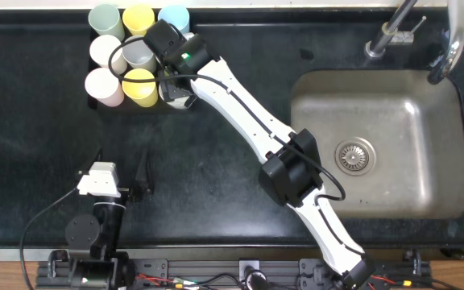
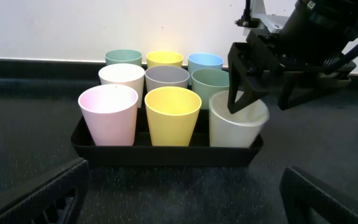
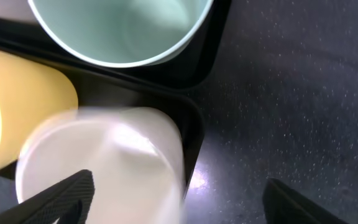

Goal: Store Cups

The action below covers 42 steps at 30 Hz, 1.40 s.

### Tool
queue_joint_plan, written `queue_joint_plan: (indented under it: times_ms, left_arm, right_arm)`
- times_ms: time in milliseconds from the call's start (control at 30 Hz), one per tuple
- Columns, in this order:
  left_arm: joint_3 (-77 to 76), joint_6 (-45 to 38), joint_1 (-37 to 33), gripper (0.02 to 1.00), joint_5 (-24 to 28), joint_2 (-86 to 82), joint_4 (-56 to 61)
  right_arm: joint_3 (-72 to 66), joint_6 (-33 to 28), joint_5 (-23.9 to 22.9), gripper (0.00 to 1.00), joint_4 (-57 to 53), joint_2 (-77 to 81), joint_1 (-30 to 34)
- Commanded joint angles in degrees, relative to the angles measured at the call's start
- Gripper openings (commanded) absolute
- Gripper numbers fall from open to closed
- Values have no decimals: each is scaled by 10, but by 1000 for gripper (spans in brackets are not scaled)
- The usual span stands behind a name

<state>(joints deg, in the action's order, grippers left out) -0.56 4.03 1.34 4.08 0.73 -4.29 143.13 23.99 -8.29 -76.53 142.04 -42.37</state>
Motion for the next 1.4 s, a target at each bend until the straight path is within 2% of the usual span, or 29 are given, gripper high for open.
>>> queue_joint_plan:
  times_ms: [33, 100, 200, 467, 600, 700, 833, 933, 1033, 1167, 1300, 1400]
  left_arm:
    - [1, -10, -4, 1000, 3, -6, -1]
    - [1, -10, -4, 1000, 4, -6, -1]
    - [1, -10, -4, 998, 4, -6, -1]
    - [1, -10, -4, 1000, 3, -6, -1]
    - [1, -10, -4, 1000, 4, -6, -1]
    - [1, -10, -4, 1000, 4, -6, -1]
    - [1, -10, -4, 1000, 3, -6, -1]
    - [1, -10, -4, 1000, 3, -6, -1]
    - [1, -10, -4, 1000, 3, -6, -1]
    - [1, -10, -4, 1000, 4, -6, -1]
    - [1, -10, -4, 1000, 4, -6, -1]
    - [1, -10, -4, 1000, 3, -6, -1]
  right_arm:
    - [9, -5, 14, 958, -2, -16, -3]
    - [12, -4, 12, 1000, -2, -34, -2]
    - [12, -2, 5, 1000, -9, -61, 3]
    - [11, 47, -70, 998, -87, -146, 14]
    - [11, 57, -71, 993, -101, -201, 23]
    - [8, 61, -79, 989, -101, -240, 42]
    - [-14, 78, -116, 982, -100, -284, 81]
    - [-54, 78, -116, 976, -93, -317, 111]
    - [-138, 78, -108, 976, -57, -372, 137]
    - [-334, 78, -88, 982, 48, -497, 177]
    - [-581, 74, -50, 998, 226, -647, 224]
    - [-742, 67, -48, 998, 372, -722, 274]
